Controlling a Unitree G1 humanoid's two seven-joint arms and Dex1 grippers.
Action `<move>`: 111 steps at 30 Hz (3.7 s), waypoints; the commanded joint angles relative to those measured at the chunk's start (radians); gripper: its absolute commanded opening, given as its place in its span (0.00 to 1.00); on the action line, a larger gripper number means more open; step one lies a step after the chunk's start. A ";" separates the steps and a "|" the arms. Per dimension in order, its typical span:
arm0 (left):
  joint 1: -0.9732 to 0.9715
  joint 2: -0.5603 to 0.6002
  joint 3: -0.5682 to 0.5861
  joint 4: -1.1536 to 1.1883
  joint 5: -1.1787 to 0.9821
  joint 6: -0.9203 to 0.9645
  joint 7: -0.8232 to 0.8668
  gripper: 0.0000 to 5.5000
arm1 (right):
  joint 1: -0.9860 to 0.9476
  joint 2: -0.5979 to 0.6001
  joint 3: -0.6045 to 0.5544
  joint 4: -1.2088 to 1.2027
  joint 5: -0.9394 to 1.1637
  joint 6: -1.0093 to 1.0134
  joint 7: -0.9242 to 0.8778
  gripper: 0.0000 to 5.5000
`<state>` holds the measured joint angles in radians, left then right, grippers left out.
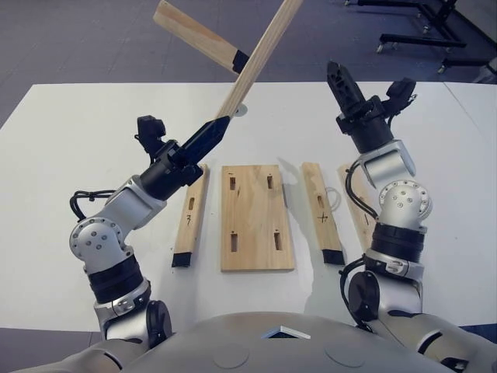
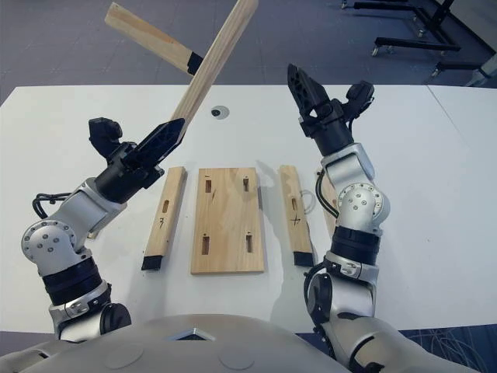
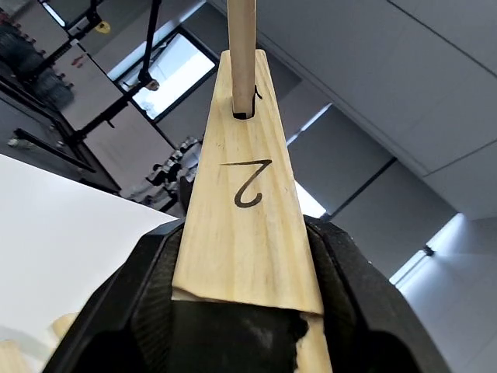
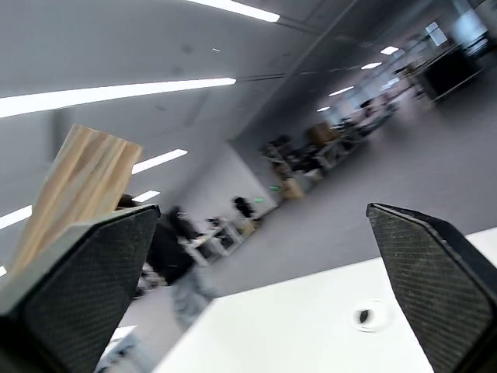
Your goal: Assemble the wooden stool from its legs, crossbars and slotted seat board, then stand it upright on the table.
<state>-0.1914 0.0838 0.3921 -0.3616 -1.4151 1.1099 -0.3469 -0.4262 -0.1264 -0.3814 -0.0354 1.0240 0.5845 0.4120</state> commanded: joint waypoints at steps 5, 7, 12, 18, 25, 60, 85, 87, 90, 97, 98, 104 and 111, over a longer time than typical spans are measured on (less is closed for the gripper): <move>0.015 0.064 -0.074 0.038 -0.119 -0.041 0.027 0.37 | -0.047 0.026 -0.041 -0.012 0.284 0.109 0.017 0.89; 0.028 0.079 -0.089 0.043 -0.122 -0.052 0.021 0.37 | -0.047 0.025 -0.019 -0.024 0.282 0.111 0.017 0.89; 0.056 0.111 -0.132 0.039 -0.103 -0.071 -0.017 0.37 | -0.042 0.024 0.062 -0.057 0.233 0.115 0.033 0.89; 0.067 0.134 -0.162 0.049 -0.110 -0.096 -0.038 0.37 | -0.043 0.037 0.112 -0.050 0.201 0.102 0.058 0.89; 0.078 0.161 -0.200 0.042 -0.063 -0.117 -0.063 0.37 | -0.043 0.038 0.141 -0.043 0.182 0.107 0.088 0.89; 0.144 0.195 -0.254 -0.034 -0.100 -0.179 -0.070 0.37 | -0.020 -0.067 0.145 -0.069 0.264 0.291 0.126 0.77; 0.189 0.238 -0.269 -0.063 -0.131 -0.193 -0.068 0.37 | 0.011 -0.089 0.127 -0.070 0.337 0.334 0.107 0.41; 0.190 0.238 -0.270 -0.064 -0.129 -0.196 -0.068 0.37 | 0.013 -0.090 0.127 -0.072 0.338 0.332 0.106 0.41; 0.191 0.236 -0.265 -0.061 -0.131 -0.202 -0.074 0.37 | 0.016 -0.094 0.130 -0.080 0.335 0.331 0.109 0.41; 0.195 0.236 -0.244 -0.033 -0.147 -0.209 -0.089 0.45 | 0.030 -0.143 0.143 -0.121 0.296 0.317 0.153 0.41; 0.197 0.238 -0.243 -0.029 -0.147 -0.210 -0.094 0.48 | 0.029 -0.148 0.140 -0.118 0.295 0.314 0.155 0.41; 0.211 0.247 -0.237 -0.006 -0.136 -0.211 -0.118 0.65 | 0.020 -0.142 0.116 -0.094 0.295 0.280 0.138 0.40; 0.254 0.280 -0.171 0.103 -0.035 -0.251 -0.183 0.66 | 0.007 -0.191 0.057 -0.082 0.260 0.220 0.169 0.39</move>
<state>0.0428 0.3394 0.1870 -0.2934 -1.4833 0.8823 -0.5102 -0.4037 -0.2817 -0.2907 -0.1289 1.2938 0.8188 0.5667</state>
